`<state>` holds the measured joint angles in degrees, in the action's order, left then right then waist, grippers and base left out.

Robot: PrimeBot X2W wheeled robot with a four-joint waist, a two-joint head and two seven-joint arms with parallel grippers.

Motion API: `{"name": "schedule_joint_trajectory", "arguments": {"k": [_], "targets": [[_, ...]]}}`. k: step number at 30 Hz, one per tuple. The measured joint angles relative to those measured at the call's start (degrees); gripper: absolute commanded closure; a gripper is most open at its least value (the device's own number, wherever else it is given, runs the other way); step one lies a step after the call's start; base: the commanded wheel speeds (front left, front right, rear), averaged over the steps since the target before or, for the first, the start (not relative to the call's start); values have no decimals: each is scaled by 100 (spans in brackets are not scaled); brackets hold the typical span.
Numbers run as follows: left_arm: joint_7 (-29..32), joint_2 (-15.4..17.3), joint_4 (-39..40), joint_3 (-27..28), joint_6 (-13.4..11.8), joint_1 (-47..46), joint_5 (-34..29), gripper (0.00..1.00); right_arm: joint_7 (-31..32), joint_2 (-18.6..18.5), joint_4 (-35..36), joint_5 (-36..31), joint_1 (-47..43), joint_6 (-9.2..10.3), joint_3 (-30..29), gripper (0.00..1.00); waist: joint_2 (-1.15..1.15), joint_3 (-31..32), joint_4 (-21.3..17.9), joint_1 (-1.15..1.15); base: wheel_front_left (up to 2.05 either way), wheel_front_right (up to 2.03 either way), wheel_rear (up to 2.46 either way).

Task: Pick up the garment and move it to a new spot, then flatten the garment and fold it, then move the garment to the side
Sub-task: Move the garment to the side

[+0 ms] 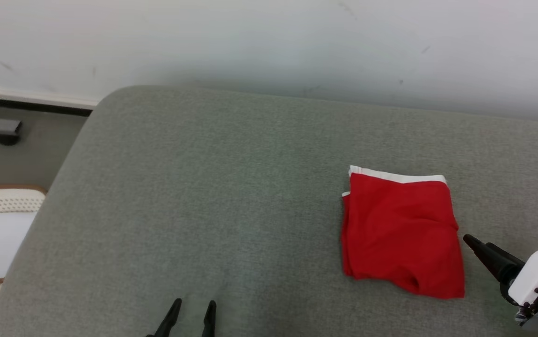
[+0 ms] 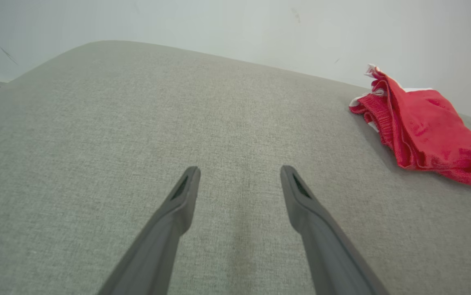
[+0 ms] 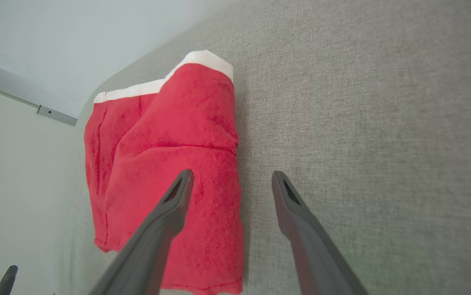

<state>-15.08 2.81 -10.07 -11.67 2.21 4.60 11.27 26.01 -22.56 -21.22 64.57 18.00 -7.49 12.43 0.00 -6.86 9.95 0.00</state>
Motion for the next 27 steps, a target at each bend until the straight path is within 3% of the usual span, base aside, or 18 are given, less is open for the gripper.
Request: {"name": "schedule_joint_trajectory", "arguments": {"k": [9, 17, 18, 19, 21, 22, 27], "targets": [[0, 0, -16, -156, -108, -70, 89, 0, 469, -77, -703, 5, 367, 0, -109, 0, 0, -311, 624, 0, 0, 0, 0], [0, 0, -15, -192, -130, -130, 90, 0, 466, 225, -708, 135, 597, -5, -102, 0, 0, -478, 724, 0, 0, 0, 0], [0, 0, -16, -210, -134, -144, 92, 0, 463, 258, -701, 155, 617, -5, -86, 8, 0, -487, 719, 0, 0, 0, 0], [0, 0, -20, -225, -149, -164, 96, 0, 464, 277, -682, 156, 636, -5, -49, 46, 0, -492, 710, 0, 0, 0, 0], [0, 0, -19, -240, -163, -198, 112, 0, 450, 308, -639, 171, 654, -5, 9, 89, 0, -500, 676, 0, 0, 0, 0], [0, 0, -20, -244, -175, -199, 119, 0, 414, 313, -623, 171, 655, -5, 40, 100, 0, -504, 651, 0, 0, 0, 0], [0, 0, 4, -212, -181, -205, 134, 0, 307, 280, -582, 151, 705, -5, 165, 100, 0, -498, 431, 0, 0, 0, 0]]}}
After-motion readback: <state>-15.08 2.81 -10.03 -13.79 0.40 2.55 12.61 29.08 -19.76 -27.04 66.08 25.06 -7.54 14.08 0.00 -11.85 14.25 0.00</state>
